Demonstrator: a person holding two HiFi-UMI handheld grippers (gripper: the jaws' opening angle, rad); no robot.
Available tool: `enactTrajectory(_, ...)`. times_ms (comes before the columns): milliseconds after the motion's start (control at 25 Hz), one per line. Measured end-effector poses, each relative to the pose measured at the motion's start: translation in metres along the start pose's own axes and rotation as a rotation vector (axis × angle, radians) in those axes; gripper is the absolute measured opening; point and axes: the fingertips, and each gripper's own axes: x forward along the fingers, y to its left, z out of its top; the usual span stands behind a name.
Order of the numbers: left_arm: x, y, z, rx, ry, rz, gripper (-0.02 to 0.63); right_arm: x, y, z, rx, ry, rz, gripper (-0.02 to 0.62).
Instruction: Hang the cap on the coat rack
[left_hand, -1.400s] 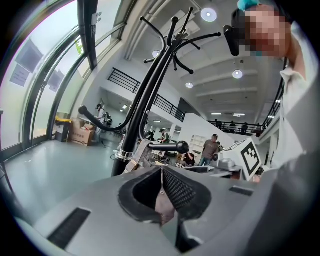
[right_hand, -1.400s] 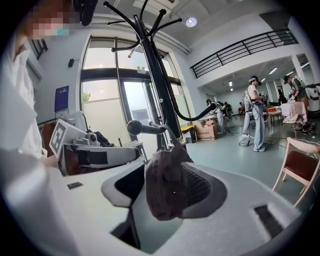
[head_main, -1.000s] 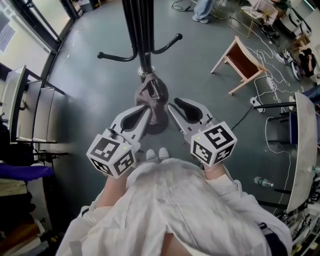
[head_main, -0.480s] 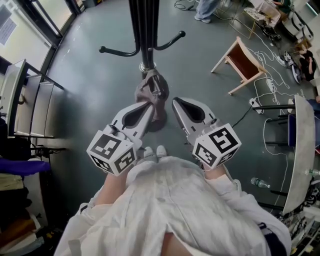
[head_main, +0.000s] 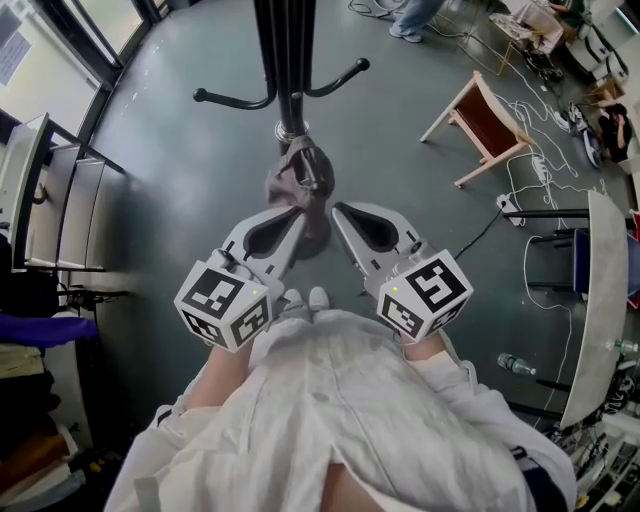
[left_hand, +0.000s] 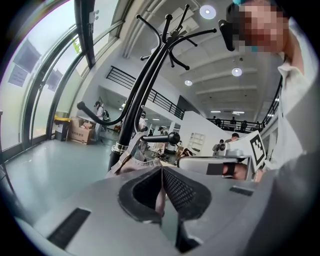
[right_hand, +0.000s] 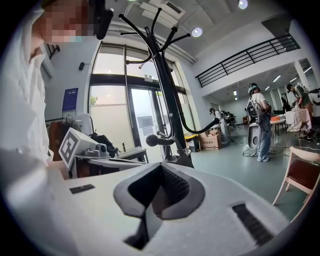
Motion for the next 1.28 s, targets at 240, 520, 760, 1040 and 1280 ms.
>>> enactTrajectory(240, 0.001, 0.001, -0.002, -0.018, 0.002, -0.011, 0.021, 0.006, 0.011, -0.011, 0.003, 0.035, 0.033, 0.003)
enactTrajectory(520, 0.003, 0.001, -0.006, -0.022, 0.017, -0.019, 0.021, 0.01, 0.011, -0.013, -0.006, 0.048, 0.043, 0.003)
enactTrajectory(760, 0.002, 0.002, -0.011, -0.031, 0.028, -0.02, 0.021, 0.012, 0.009, -0.015, -0.011, 0.058, 0.049, 0.003)
enactTrajectory(1040, 0.0, 0.004, -0.011, -0.036, 0.025, -0.013, 0.021, 0.014, 0.007, -0.022, -0.006, 0.082, 0.066, 0.002)
enactTrajectory(1280, 0.0, 0.002, -0.012, -0.039, 0.023, -0.016, 0.021, 0.016, 0.008, -0.02, -0.02, 0.081, 0.082, 0.002)
